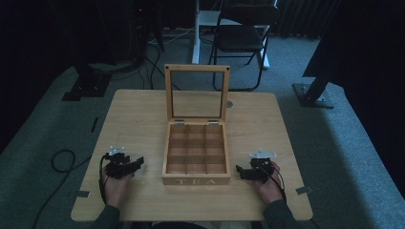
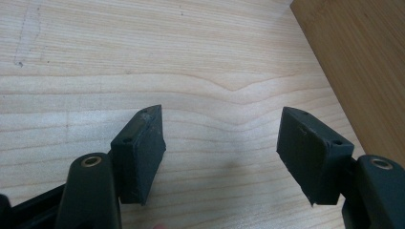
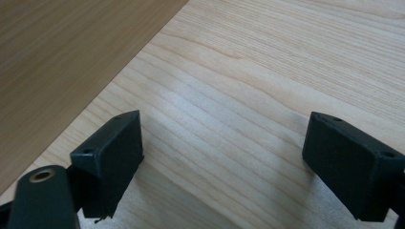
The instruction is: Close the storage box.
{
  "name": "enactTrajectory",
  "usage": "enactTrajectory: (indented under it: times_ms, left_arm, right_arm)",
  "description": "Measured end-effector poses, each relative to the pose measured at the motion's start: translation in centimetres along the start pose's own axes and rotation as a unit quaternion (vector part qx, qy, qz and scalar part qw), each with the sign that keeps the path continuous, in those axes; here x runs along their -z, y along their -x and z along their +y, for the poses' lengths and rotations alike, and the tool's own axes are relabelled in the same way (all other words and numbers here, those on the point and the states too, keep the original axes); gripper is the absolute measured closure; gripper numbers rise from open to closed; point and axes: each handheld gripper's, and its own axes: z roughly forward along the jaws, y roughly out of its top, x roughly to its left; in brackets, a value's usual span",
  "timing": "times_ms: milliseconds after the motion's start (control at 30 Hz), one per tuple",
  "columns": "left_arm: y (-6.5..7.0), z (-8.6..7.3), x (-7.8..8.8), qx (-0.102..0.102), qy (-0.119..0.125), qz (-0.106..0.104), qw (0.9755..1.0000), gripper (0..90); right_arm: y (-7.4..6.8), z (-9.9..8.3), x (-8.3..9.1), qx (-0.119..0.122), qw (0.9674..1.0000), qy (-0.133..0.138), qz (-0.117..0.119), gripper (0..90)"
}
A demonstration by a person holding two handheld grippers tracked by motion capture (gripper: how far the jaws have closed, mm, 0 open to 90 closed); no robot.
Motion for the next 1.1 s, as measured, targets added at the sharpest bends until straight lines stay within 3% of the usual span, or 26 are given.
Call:
enactTrajectory:
  times_ms: [533, 600, 833, 900, 1100]
  left_arm:
    - [0.2, 0.1, -0.1, -0.001, -0.004, -0.005, 1.0000, 33.6]
    - [0.1, 0.1, -0.2, 0.002, -0.009, -0.016, 0.9998, 33.7]
    - [0.9, 0.3, -0.3, -0.012, -0.019, -0.022, 0.9995, 33.7]
    - [1.0, 0.6, -0.1, -0.004, -0.016, -0.039, 0.9991, 33.7]
    - [2.0, 2.1, 0.8, -0.026, -0.007, -0.058, 0.9979, 33.6]
  right_arm:
    - [0.2, -0.1, 0.1, 0.002, 1.0000, 0.000, 0.001, 13.4]
    - [0.2, -0.1, 0.1, 0.002, 1.0000, 0.000, 0.002, 13.4]
    - [0.4, -0.3, 0.3, 0.009, 0.9999, 0.000, 0.008, 13.4]
    - [0.4, -0.4, 0.4, 0.010, 0.9999, 0.000, 0.008, 13.5]
    - [0.4, -0.4, 0.4, 0.010, 0.9999, 0.000, 0.008, 13.5]
